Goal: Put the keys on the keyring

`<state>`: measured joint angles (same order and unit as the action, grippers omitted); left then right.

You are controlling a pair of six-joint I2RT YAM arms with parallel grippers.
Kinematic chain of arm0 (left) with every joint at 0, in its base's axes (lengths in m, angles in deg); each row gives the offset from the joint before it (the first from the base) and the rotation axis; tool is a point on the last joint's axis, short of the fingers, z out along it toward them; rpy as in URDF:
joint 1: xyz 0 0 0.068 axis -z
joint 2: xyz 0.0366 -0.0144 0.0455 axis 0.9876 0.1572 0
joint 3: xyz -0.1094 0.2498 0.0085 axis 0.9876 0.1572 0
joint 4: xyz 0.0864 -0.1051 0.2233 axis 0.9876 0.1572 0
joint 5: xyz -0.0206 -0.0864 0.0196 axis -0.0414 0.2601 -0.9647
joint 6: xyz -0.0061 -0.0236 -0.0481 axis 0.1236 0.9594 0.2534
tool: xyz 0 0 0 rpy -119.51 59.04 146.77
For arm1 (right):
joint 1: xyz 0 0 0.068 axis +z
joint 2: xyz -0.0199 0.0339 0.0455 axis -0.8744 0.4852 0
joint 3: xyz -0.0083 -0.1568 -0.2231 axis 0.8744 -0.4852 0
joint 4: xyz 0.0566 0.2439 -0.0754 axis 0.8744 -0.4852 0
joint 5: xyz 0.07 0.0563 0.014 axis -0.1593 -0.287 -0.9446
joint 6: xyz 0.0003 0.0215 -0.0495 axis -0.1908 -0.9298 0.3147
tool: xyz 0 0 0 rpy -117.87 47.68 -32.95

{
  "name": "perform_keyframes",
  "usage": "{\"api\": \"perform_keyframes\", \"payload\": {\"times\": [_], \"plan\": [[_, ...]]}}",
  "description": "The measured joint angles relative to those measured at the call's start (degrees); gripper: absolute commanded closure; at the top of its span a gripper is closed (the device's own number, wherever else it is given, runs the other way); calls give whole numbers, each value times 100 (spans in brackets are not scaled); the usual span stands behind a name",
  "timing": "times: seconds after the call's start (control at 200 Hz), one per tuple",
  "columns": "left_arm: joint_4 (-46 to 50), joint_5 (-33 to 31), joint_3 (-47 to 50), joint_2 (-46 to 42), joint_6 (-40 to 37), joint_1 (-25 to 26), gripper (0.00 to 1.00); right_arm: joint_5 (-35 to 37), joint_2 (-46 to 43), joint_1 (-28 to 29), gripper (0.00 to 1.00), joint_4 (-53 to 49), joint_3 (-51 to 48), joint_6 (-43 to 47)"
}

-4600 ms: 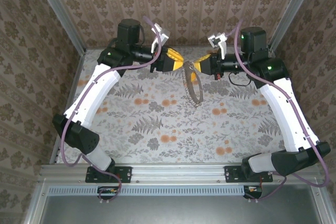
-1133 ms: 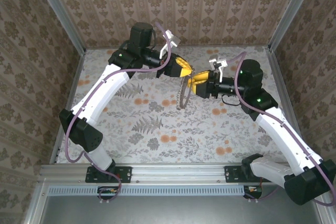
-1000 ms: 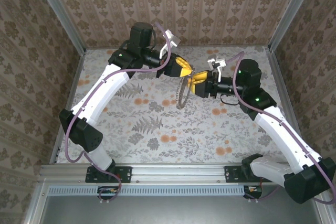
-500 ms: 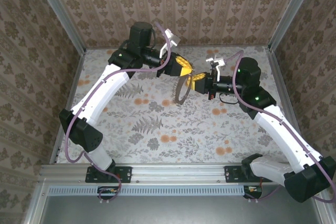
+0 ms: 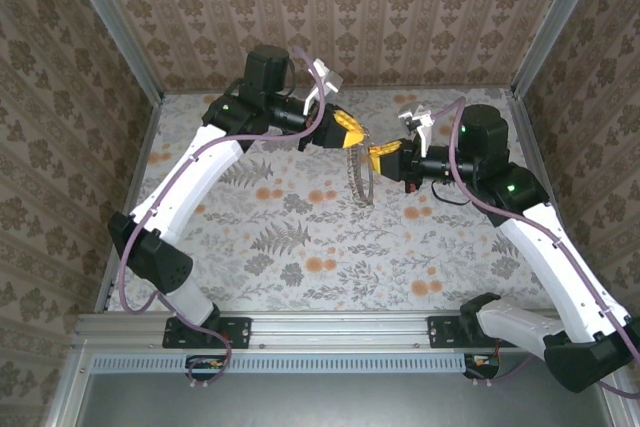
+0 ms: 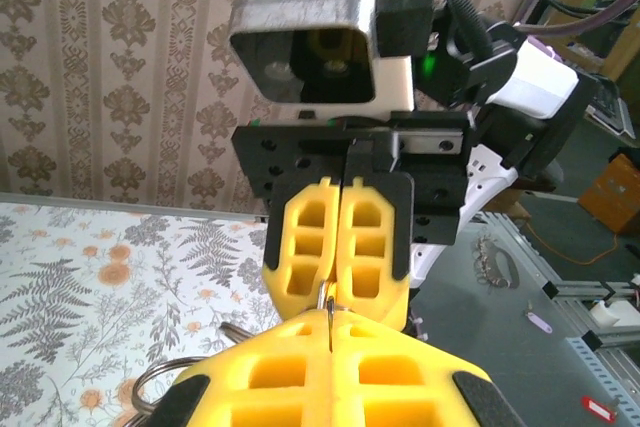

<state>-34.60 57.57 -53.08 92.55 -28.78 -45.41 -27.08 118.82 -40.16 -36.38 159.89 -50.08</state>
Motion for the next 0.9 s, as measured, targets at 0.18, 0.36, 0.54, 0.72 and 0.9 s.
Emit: {"api": "perform_keyframes", "payload": {"times": [0.18,0.36,0.54,0.72,0.9], "plan": [[214,-151,11,-87,-197,13,100,160,136,2,100,-479,352,267],[225,-293,33,-127,-275,39,100,190,275,2,100,-846,612,439],[234,-446,33,-142,-330,42,100,186,463,2,100,-1158,918,549],[240,-590,33,-166,-361,81,100,186,654,2,100,-1364,1163,619],[415,-748,33,-166,-487,157,100,186,719,2,100,-1495,1279,717]]}}
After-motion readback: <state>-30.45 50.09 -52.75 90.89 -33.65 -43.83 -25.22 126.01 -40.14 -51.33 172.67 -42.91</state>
